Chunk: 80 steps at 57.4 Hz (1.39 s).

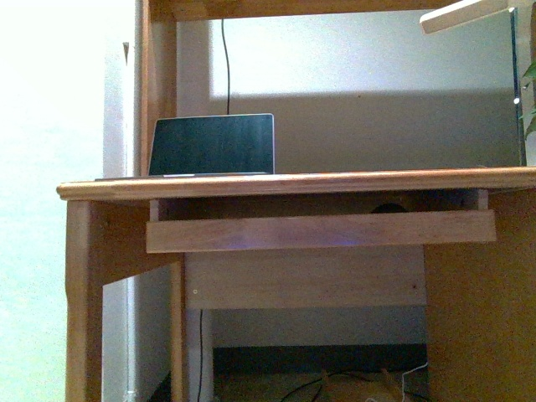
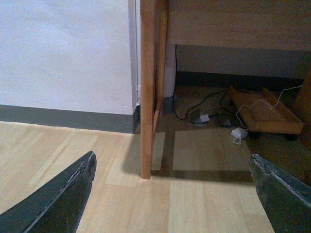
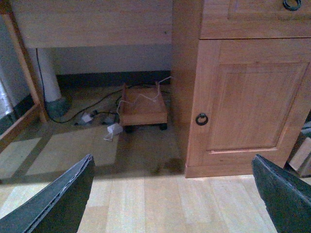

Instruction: Place mouse

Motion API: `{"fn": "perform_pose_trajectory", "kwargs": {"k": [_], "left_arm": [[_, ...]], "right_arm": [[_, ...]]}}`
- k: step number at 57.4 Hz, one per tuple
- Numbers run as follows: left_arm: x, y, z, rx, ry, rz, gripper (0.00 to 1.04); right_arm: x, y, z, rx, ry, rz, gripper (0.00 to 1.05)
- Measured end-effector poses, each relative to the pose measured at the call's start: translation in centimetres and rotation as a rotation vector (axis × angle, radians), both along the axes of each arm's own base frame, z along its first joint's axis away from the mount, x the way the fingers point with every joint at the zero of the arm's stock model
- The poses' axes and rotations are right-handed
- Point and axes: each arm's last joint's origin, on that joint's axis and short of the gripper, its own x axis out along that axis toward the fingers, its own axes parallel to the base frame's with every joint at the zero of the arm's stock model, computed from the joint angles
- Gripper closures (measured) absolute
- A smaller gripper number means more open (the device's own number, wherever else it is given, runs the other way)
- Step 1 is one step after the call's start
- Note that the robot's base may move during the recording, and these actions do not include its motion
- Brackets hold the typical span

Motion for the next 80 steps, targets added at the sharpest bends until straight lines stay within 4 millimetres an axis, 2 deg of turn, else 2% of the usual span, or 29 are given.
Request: {"fn": "perform_pose_trajectory", "kwargs": {"k": [80], "left_arm": [[0.0,0.0,0.0,0.0,0.0,0.0,0.08]], "right_arm": [[0.0,0.0,0.0,0.0,0.0,-0.001,0.07]]}}
